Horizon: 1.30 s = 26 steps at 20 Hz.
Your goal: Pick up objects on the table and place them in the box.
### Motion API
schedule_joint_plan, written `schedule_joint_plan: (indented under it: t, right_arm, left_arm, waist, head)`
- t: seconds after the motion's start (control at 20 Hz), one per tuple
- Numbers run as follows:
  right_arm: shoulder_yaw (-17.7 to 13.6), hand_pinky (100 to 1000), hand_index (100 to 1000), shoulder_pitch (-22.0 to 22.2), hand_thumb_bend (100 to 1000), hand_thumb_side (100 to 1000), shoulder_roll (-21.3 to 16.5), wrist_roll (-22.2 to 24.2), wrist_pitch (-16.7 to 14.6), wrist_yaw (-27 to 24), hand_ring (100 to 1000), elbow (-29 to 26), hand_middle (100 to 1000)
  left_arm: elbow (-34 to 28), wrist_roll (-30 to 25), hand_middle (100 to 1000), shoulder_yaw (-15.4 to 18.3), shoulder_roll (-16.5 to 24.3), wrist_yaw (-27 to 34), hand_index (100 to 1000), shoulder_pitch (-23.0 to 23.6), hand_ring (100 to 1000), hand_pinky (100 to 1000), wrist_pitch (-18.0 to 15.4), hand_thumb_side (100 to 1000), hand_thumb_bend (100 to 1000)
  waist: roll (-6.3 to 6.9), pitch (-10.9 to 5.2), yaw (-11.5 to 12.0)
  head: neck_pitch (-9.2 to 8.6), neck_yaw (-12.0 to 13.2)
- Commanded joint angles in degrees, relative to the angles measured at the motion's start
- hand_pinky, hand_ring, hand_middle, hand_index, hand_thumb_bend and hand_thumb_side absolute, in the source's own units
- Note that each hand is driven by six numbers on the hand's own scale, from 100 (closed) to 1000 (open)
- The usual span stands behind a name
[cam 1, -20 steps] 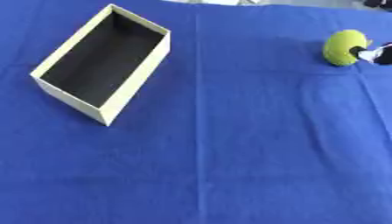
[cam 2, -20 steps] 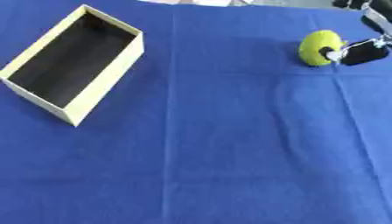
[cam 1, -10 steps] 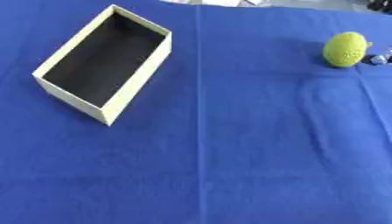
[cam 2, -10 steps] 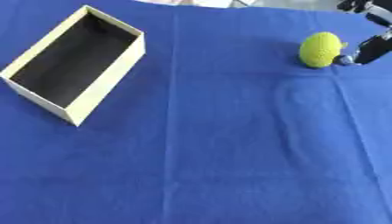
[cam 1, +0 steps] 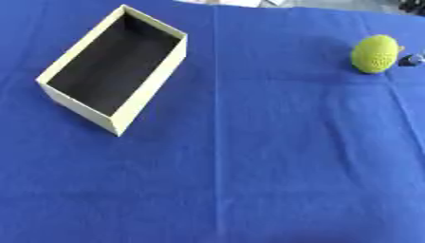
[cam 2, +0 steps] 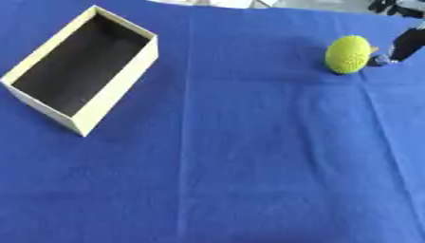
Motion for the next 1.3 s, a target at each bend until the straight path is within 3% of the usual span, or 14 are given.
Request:
schedule_joint_plan:
  t: [0.05,0.6,1.3]
  right_arm:
    - [-0.4,887,959,-1.8,565,126,-1.0,1.0,-0.1,1.7,916,1.2,892]
    - [0.8,886,958,-4.7,565,130,1.8,0.1,-0.9,4.1,919,5.7,891]
    - [0.1,883,960,-6.4,573,128,3.5,-4.1,0.6,11.7,923,11.3,897]
  left_arm:
    - [-0.8,0.6,569,0.4,2.2,-0.2,589,-0.2,546,720,-0.7,229,408]
    - [-0.8,0.7,568,0.5,1.9,-0.3,588,-0.2,545,720,-0.8,231,401]
    - [-0.8,0.7,568,0.4,1.6,-0.4,586,-0.5,543,721,-0.9,231,392]
  waist:
    - [0.31,-0.99,0.1]
    - [0.18,-0.39,0.9]
    - [-0.14,0.52,2.8]
  head:
    - [-0.48,-0.4]
    - [-1.25,-0.9]
    - [-2.38,-1.7]
